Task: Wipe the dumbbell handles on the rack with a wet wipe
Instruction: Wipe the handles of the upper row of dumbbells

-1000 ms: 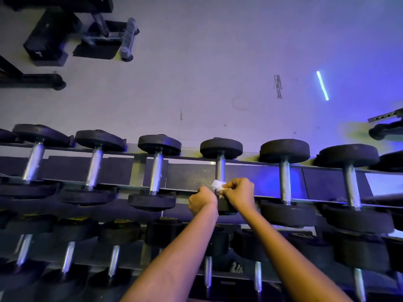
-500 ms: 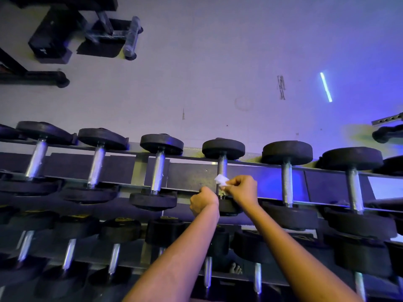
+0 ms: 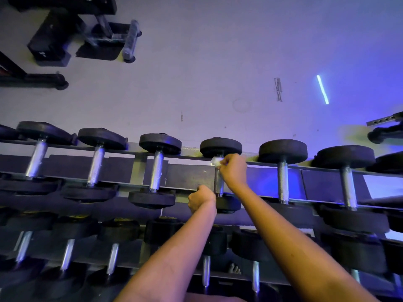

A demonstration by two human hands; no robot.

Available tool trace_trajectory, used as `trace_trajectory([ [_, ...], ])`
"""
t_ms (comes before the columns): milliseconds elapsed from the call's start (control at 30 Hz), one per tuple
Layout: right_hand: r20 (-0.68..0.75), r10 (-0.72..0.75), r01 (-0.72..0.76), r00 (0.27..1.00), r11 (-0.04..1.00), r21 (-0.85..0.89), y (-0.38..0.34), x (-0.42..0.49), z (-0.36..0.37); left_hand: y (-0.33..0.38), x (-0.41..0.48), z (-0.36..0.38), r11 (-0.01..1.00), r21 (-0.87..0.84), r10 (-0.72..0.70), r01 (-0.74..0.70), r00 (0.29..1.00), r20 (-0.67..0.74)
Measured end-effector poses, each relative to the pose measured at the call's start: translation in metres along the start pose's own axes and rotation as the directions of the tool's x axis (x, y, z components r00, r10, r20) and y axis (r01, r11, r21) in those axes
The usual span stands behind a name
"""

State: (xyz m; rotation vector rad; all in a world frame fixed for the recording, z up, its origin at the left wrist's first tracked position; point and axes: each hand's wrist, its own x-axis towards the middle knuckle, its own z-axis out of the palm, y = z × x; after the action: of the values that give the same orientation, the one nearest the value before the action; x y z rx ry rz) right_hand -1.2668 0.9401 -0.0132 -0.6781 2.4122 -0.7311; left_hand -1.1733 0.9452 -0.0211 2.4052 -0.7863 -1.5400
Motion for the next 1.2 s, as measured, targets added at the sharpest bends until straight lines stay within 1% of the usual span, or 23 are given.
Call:
trace_trajectory([
  [100,0.115,0.022,-0.014,0.993,0.997,-0.07,0.018,-0.035,0.0,-0.001,0.002,0.002,1.0,0.015,0.003,-0.003,1.0,-0.006],
  [200,0.147,0.061,-0.054,0.987,0.997,-0.05,0.029,-0.045,0.0,0.0,0.002,0.002,1.0,0.012,0.019,-0.019,1.0,-0.005],
  [300,0.098,0.102,-0.101,0.99,0.995,-0.013,0.024,-0.031,0.0,-0.001,0.002,0.001,0.999,0.024,0.025,-0.025,1.0,0.002],
  [433,-0.002,0.028,-0.028,1.0,0.995,0.095,0.006,-0.002,0.0,-0.003,0.002,0.001,1.0,0.011,0.022,-0.022,1.0,0.016],
  [500,-0.052,0.009,-0.004,0.999,0.994,0.107,0.001,0.015,0.001,-0.003,0.002,0.002,1.0,0.009,0.014,-0.014,1.0,0.026],
  [567,-0.067,-0.006,0.012,0.998,0.996,0.088,0.002,0.023,0.002,-0.002,0.001,0.001,1.0,0.007,0.021,-0.021,1.0,0.021],
  [667,-0.008,-0.008,0.008,1.0,0.999,0.043,0.012,0.008,0.001,-0.001,0.0,0.001,1.0,0.004,0.018,-0.018,1.0,0.013],
  [767,0.115,0.044,-0.045,0.992,0.999,0.002,0.031,-0.023,0.002,-0.001,0.001,0.002,1.0,0.01,0.014,-0.014,1.0,0.0],
  [833,0.122,0.071,-0.071,0.99,0.997,-0.002,0.041,-0.038,0.004,-0.002,0.003,0.002,1.0,0.011,0.016,-0.016,1.0,-0.003],
  [933,0.09,0.089,-0.096,0.992,0.992,0.077,0.038,-0.038,0.004,-0.002,0.002,0.002,1.0,0.007,0.013,-0.013,1.0,-0.012],
  [1033,-0.007,0.11,-0.106,0.994,0.971,0.213,0.023,-0.015,0.003,-0.002,0.001,0.002,1.0,0.015,0.005,-0.004,1.0,-0.014],
  [1100,-0.059,0.105,-0.086,0.993,0.96,0.267,0.014,0.004,0.0,-0.002,0.002,0.002,1.0,0.008,0.0,0.0,1.0,-0.006],
  [1200,-0.069,0.112,-0.084,0.991,0.943,0.323,0.013,0.023,-0.003,-0.001,0.001,0.001,1.0,0.004,0.008,-0.008,1.0,-0.005],
])
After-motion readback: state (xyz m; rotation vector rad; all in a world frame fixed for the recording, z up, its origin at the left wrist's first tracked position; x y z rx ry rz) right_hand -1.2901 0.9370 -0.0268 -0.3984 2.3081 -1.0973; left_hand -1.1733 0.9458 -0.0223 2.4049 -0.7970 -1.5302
